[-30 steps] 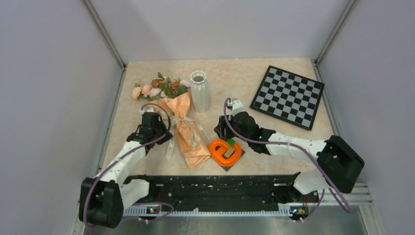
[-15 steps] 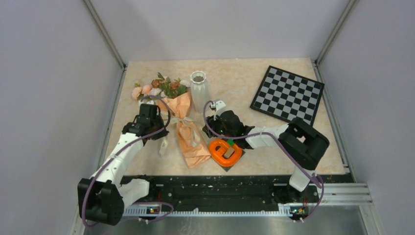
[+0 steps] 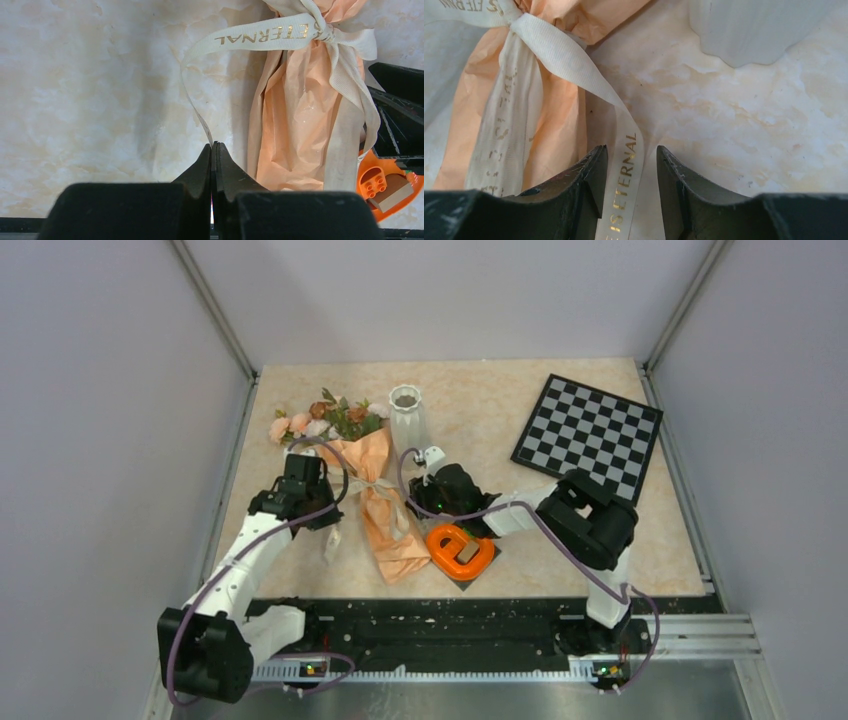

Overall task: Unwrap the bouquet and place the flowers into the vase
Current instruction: Untie the ribbon from the wrapping paper.

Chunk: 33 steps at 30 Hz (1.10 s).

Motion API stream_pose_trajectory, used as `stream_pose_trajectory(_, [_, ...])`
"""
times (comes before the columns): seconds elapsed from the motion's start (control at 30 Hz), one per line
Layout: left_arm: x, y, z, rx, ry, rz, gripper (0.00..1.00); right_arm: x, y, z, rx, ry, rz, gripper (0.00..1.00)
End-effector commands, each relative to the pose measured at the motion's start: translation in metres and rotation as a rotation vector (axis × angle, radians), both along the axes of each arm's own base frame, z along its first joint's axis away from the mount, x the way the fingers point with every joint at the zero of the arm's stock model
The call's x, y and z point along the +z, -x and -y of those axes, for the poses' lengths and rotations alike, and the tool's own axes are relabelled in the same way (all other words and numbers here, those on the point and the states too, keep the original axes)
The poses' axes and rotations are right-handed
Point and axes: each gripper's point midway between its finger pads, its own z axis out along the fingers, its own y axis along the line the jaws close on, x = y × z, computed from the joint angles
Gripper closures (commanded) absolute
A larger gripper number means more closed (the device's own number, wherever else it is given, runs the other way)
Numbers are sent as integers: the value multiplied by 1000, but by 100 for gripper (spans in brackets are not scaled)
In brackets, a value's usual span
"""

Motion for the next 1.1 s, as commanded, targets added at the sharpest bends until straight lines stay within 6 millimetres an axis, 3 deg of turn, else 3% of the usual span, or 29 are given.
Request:
stream_pose_trajectory(0.0, [19, -7, -5, 0, -19, 64, 100, 18, -12, -21, 55, -57, 64, 59])
stream_pose_trajectory(0.33, [7, -7, -9, 12, -30, 55, 100, 8, -17, -35, 86, -45, 60, 66])
stream_pose_trajectory(0.53, [-1, -5, -9, 3, -33, 28, 100, 4, -21, -40, 92, -36, 65, 76])
stream_pose_trajectory(0.73, [3, -6, -11, 2, -43, 31, 100, 1, -25, -42, 102, -15, 84, 68])
stream_pose_trajectory(0.87, [2, -4, -13, 0, -45, 20, 100, 2, -25, -49, 133, -21, 90, 68])
stream_pose_trajectory(0.93, [0, -4, -12, -1, -44, 11, 100, 2, -25, -51, 137, -28, 92, 79])
stream_pose_trajectory(1.0, [-1, -3, -13, -1, -45, 6, 100, 5, -25, -51, 134, -38, 91, 99])
stream_pose_trajectory(1.07, [0, -4, -16, 3, -63, 4, 100, 10, -26, -50, 119, -48, 94, 100])
